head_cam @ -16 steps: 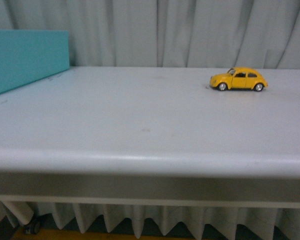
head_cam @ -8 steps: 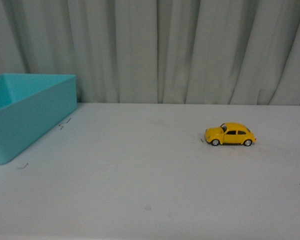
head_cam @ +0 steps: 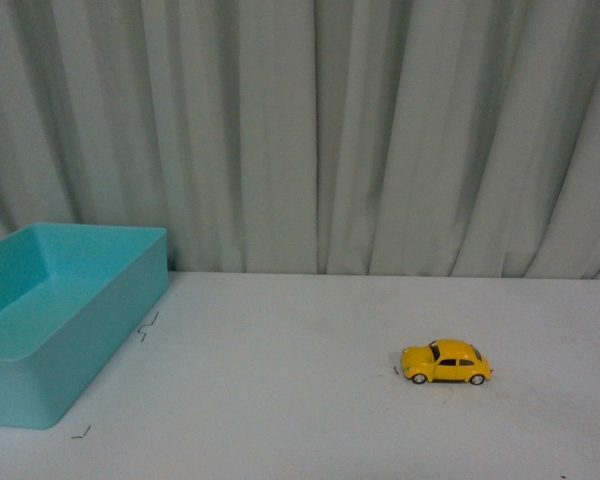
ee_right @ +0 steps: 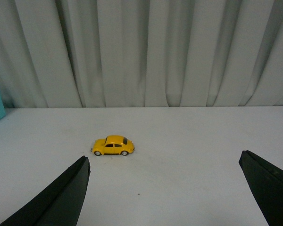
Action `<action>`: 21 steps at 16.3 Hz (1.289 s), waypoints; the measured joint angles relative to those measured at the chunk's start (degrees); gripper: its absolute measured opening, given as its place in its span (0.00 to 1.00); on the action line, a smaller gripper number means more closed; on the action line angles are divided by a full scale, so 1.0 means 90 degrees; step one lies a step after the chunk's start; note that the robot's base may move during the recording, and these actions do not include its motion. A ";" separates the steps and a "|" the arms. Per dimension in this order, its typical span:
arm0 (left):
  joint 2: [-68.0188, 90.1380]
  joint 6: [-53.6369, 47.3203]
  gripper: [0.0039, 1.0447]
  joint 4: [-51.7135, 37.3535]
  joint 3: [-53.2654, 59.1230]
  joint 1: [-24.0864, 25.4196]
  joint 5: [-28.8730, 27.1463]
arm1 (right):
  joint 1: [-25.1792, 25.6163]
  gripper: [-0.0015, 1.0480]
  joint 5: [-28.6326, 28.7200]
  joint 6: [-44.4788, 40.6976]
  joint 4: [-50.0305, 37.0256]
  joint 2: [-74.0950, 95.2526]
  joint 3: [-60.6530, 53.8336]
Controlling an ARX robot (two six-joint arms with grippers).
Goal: Wind up and store yellow beetle toy
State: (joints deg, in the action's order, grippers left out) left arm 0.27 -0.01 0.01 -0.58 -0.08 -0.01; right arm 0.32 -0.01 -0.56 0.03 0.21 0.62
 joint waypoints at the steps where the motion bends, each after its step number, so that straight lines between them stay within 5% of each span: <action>1: 0.0000 0.0000 0.94 -0.0002 0.0000 0.0002 0.0000 | 0.0000 0.94 -0.0002 0.0000 -0.0007 0.0000 0.0000; 21: 0.0000 0.0000 0.94 0.0022 0.0000 0.0000 0.0000 | 0.0000 0.94 0.0000 0.0000 0.0022 0.0000 0.0000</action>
State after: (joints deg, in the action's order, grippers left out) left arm 0.27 -0.01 0.21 -0.58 -0.08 -0.01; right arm 0.32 -0.01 -0.56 0.23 0.21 0.62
